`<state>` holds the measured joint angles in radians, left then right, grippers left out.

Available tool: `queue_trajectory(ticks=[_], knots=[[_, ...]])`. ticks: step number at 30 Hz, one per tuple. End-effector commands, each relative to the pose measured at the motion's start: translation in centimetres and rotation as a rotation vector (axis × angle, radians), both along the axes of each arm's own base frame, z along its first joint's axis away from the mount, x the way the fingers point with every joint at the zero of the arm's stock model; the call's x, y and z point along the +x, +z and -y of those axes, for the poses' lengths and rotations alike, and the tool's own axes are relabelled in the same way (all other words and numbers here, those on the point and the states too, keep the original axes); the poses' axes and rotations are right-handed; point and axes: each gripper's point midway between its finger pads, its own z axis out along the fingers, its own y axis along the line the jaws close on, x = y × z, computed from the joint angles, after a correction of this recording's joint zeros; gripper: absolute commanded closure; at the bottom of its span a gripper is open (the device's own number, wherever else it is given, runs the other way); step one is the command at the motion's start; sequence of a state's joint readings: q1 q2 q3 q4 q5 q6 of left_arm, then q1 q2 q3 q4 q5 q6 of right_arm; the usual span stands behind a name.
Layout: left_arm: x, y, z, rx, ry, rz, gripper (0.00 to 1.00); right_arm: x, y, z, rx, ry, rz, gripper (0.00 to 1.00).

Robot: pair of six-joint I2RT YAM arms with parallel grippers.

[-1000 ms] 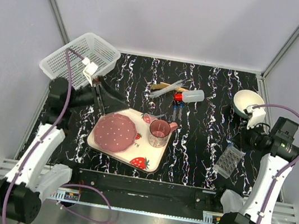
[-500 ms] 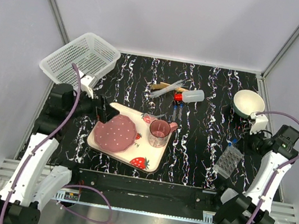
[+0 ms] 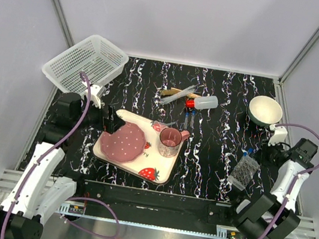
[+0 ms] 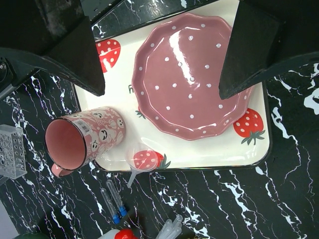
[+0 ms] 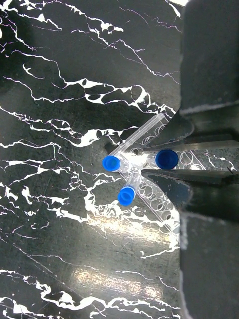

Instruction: Organize the chemistry lab equipment

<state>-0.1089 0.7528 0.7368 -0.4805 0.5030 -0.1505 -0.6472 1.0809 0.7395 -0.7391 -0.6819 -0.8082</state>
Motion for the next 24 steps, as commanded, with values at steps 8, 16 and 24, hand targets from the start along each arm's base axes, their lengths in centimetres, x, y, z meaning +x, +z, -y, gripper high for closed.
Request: queue_trajectory(ticks=[8,16,24], knots=[[0.9,0.5,-0.3,0.019,0.013,0.047,0.01,1.8,-0.5,1.1,-0.031,-0.028,0.088,0.84],[0.9,0.7,0.0,0.011,-0.005,0.052,0.01,1.8,-1.4,0.5,0.004,-0.018,0.088,0.84],[0.8,0.8,0.2,0.005,-0.018,0.057,0.01,1.1,-2.5,0.0,0.008,0.015,0.061,0.75]])
